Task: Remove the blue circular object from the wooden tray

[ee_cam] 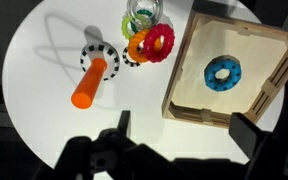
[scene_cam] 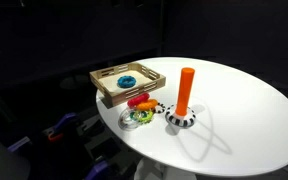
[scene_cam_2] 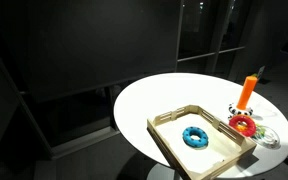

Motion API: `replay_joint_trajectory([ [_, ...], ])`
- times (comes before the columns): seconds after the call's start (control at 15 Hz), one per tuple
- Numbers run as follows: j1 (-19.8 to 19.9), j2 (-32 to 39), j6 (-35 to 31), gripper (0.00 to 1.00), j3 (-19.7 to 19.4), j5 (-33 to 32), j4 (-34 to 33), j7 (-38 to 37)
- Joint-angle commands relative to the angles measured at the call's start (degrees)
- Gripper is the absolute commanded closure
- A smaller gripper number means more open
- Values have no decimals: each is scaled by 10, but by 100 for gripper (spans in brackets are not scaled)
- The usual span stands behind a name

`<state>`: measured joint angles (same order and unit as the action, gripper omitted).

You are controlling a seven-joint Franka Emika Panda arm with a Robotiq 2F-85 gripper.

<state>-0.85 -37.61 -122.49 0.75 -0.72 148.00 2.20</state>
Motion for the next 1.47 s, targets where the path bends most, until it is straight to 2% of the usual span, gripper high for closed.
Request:
replay_joint_trajectory([
  [0.0,-2,0,2,0,-1,-1,-1,-1],
  [0.4,-2,0,2,0,-1,-1,-1,-1],
  [0.8,-5,40,-1,0,-1,7,-37,-4],
  [1.13,-33,105,10,0,-2,43,-84,10],
  [1.4,-48,177,15,0,15,47,-124,2],
])
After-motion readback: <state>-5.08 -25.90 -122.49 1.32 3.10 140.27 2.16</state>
